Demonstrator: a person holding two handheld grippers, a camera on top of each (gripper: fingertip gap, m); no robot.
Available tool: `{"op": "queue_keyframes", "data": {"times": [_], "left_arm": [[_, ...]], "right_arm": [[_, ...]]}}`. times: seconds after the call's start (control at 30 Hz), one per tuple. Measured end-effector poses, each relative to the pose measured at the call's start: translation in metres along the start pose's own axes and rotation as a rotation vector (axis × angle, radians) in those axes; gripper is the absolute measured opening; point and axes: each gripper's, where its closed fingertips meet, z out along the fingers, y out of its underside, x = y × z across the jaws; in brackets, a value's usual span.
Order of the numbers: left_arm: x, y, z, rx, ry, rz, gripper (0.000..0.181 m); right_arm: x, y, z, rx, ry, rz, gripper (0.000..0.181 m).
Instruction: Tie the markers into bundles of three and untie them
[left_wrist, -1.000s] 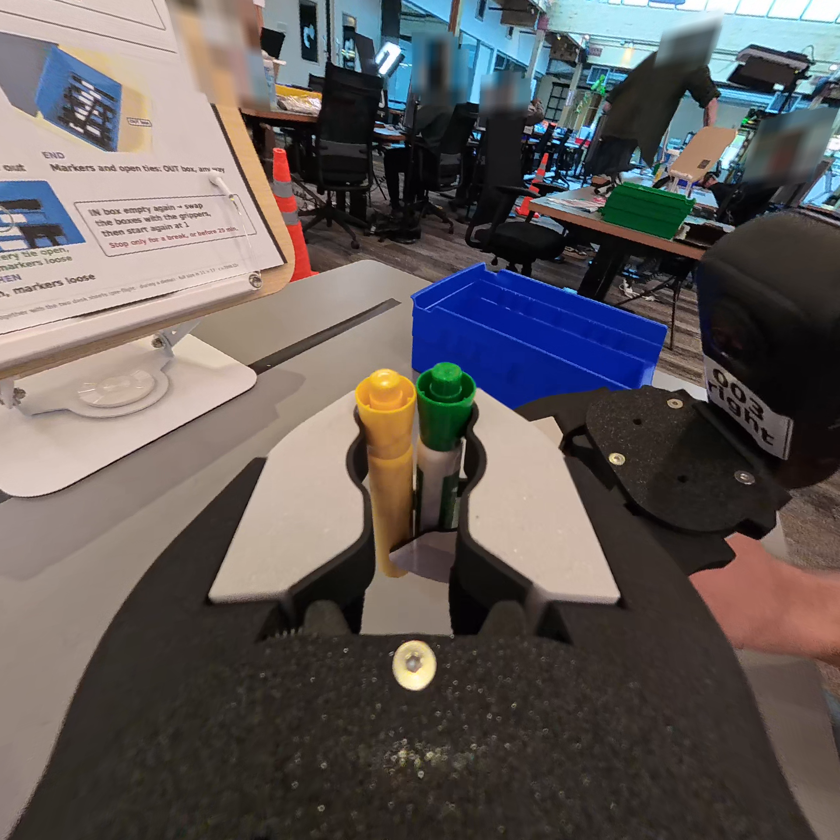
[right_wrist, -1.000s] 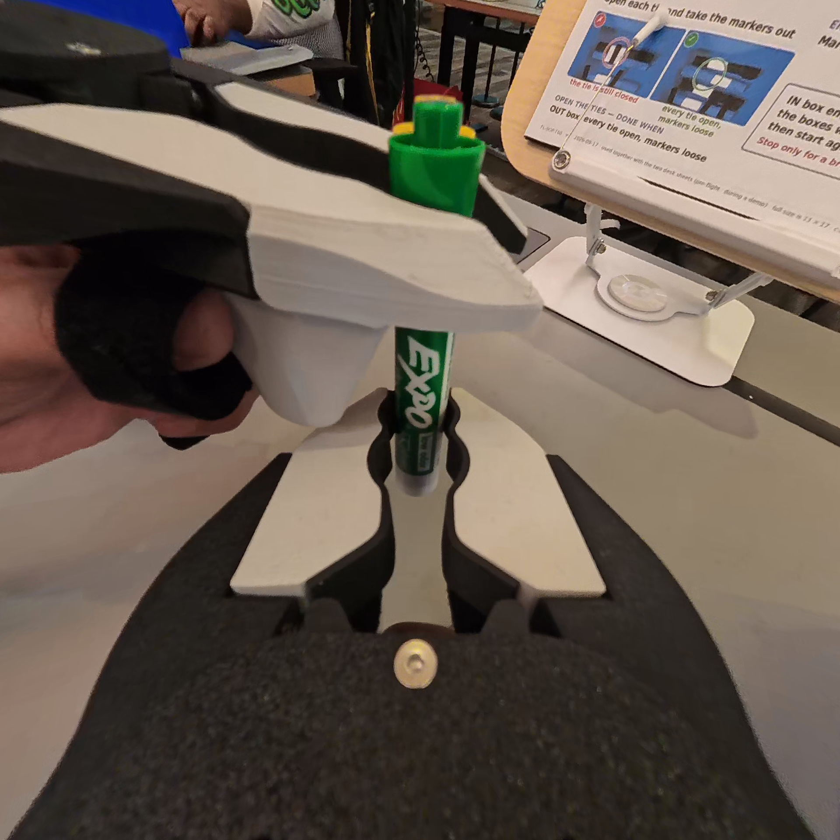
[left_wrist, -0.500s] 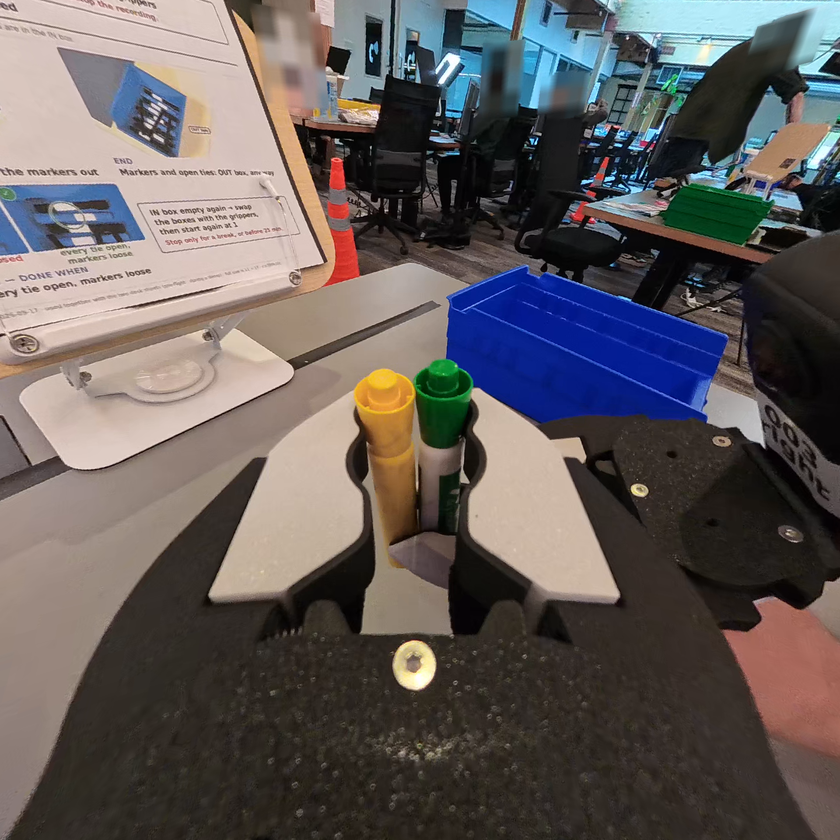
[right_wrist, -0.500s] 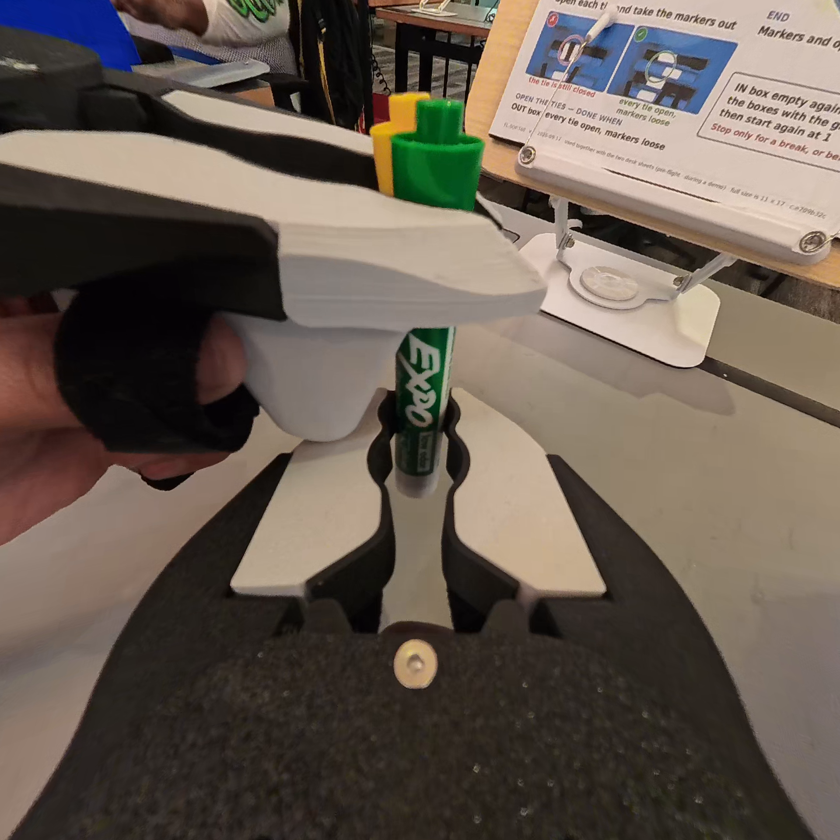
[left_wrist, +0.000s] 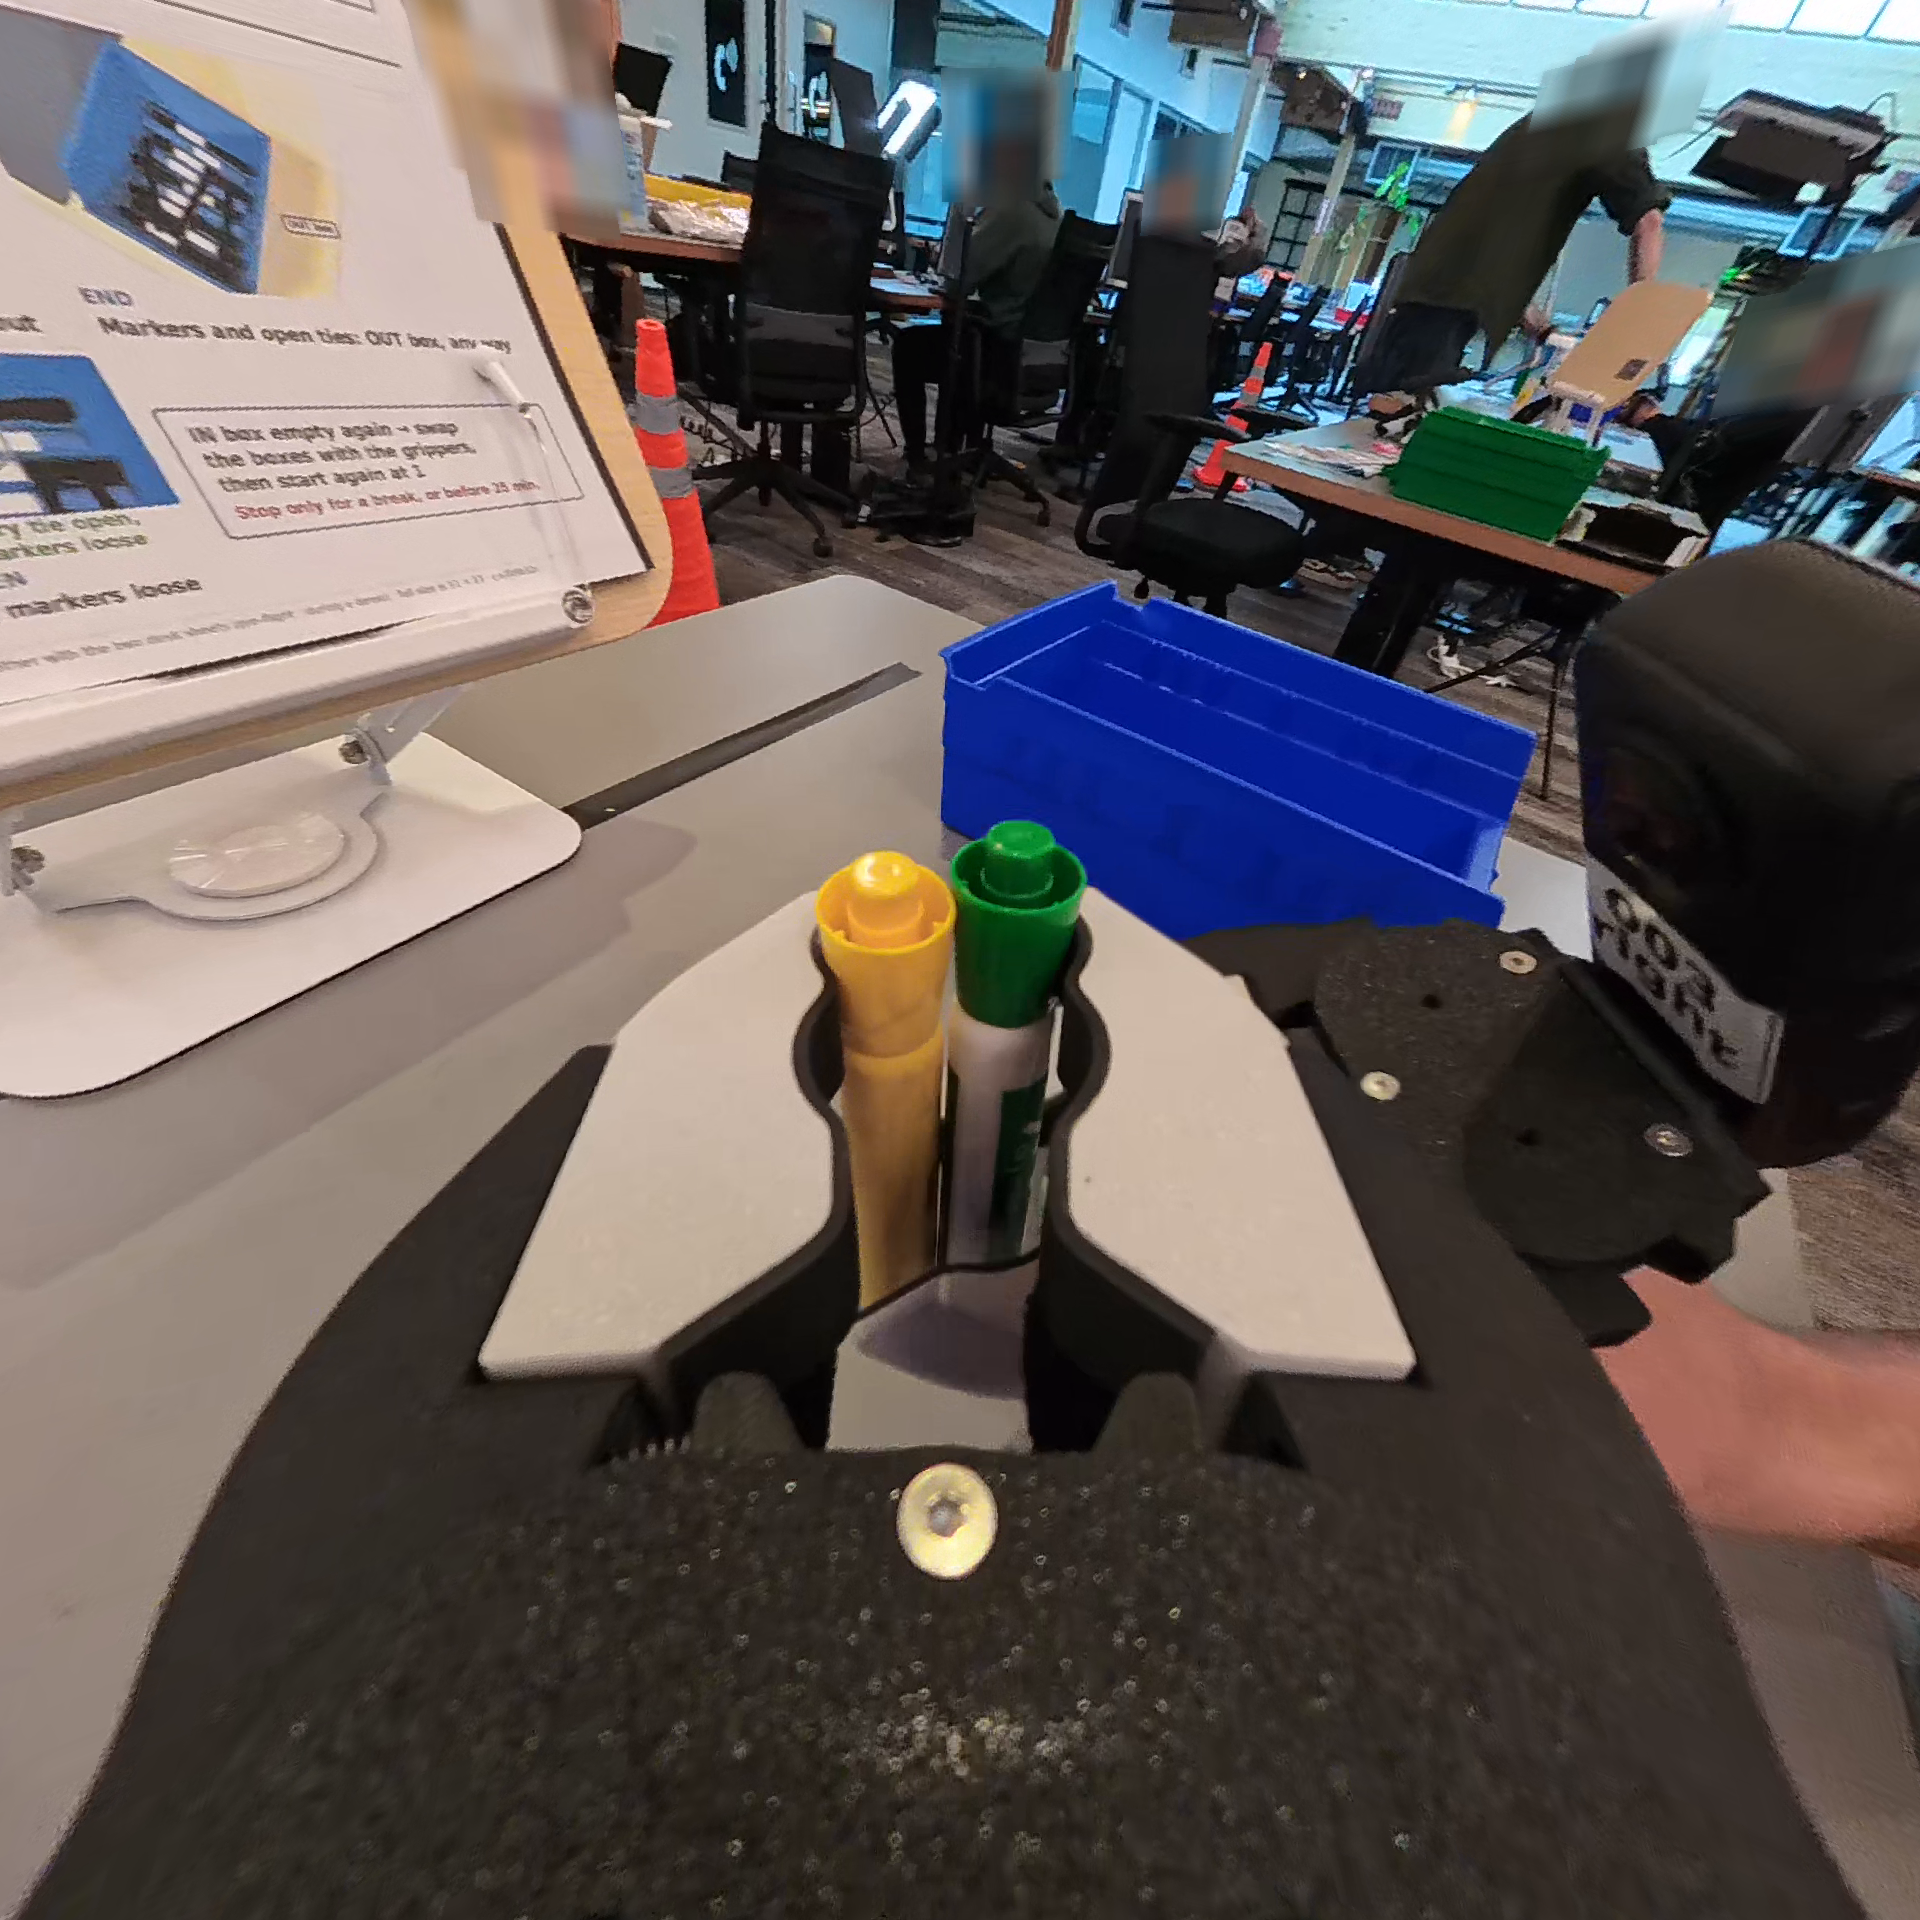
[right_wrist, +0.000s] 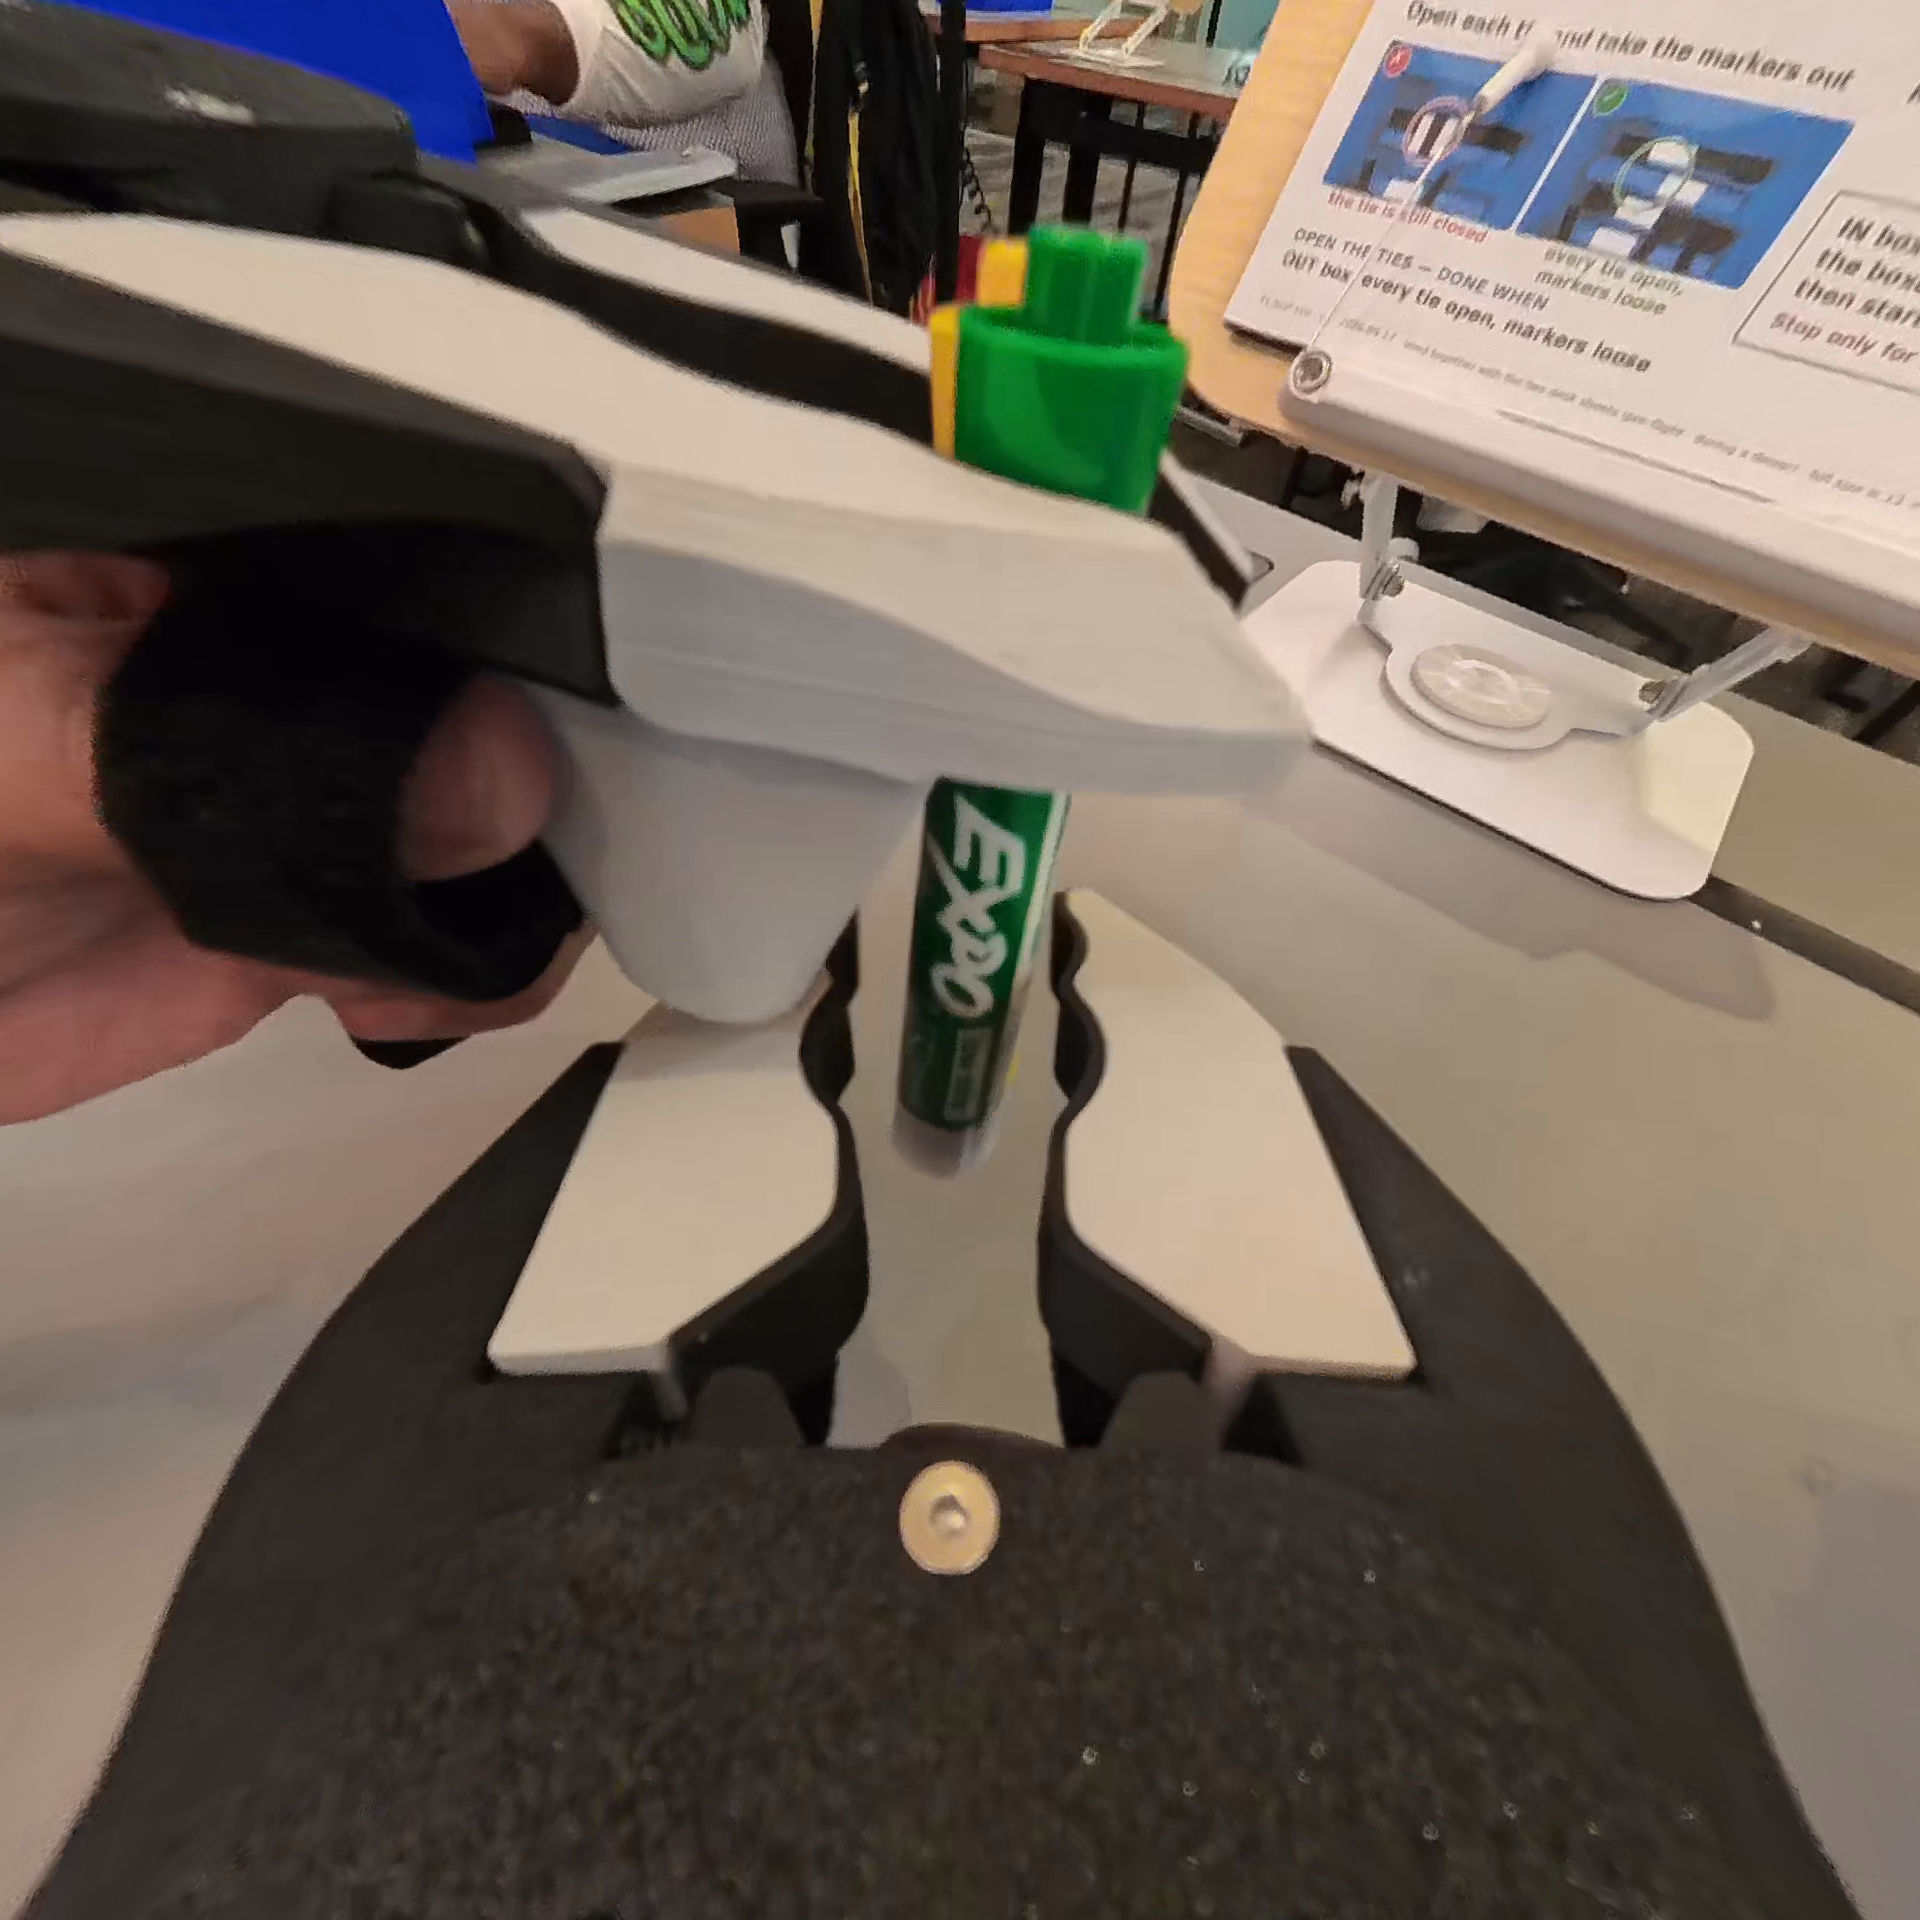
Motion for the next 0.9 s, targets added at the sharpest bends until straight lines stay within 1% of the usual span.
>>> {"op": "queue_keyframes", "data": {"times": [0.13, 0.2, 0.27, 0.33, 0.67, 0.9], "left_arm": [[0.008, -0.006, -0.002, 0.021, 0.045, -0.023, 0.037], [0.010, -0.010, -0.004, 0.035, 0.058, -0.038, 0.036], [0.011, -0.011, -0.004, 0.036, 0.069, -0.049, 0.037], [0.012, -0.011, -0.004, 0.030, 0.065, -0.039, 0.037], [0.012, -0.008, -0.003, 0.018, 0.055, -0.048, 0.038], [0.012, -0.006, -0.005, 0.001, 0.059, -0.033, 0.037]], "right_arm": [[0.000, -0.013, -0.003, 0.094, 0.026, -0.040, 0.044], [-0.001, -0.020, -0.007, 0.148, 0.044, -0.066, 0.043], [0.000, -0.023, -0.010, 0.170, 0.071, -0.087, 0.040], [-0.001, -0.021, -0.010, 0.154, 0.069, -0.091, 0.022], [0.008, -0.017, -0.011, 0.115, 0.083, -0.084, 0.019], [0.002, -0.016, -0.010, 0.119, 0.030, -0.058, 0.020]]}}
